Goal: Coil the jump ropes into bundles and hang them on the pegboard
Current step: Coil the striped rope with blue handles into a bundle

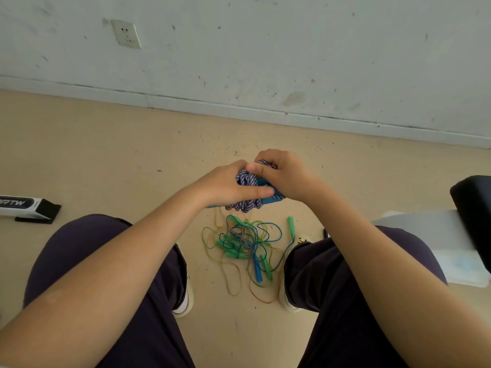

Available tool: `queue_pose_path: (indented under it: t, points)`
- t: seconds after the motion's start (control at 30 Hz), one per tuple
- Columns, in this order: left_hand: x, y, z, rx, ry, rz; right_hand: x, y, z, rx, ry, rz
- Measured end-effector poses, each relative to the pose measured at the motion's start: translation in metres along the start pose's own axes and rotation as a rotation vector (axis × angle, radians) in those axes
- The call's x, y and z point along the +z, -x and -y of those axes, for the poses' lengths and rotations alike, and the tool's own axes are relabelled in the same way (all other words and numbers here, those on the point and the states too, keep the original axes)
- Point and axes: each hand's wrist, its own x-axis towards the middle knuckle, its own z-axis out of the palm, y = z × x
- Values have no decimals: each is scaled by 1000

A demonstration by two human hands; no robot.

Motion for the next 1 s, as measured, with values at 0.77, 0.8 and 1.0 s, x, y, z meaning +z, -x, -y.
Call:
queue_pose_path:
  t: [0.77,0.8,1.0]
  points:
    - [-1,7,-4,258,-310,-395,-20,4,-14,162,-386,1]
    - [-1,7,-2,244,-315,-395,-18,5,-12,169,-377,10]
    - [-4,-1,-3,9,184,-306,-21,10,-3,217,-437,105]
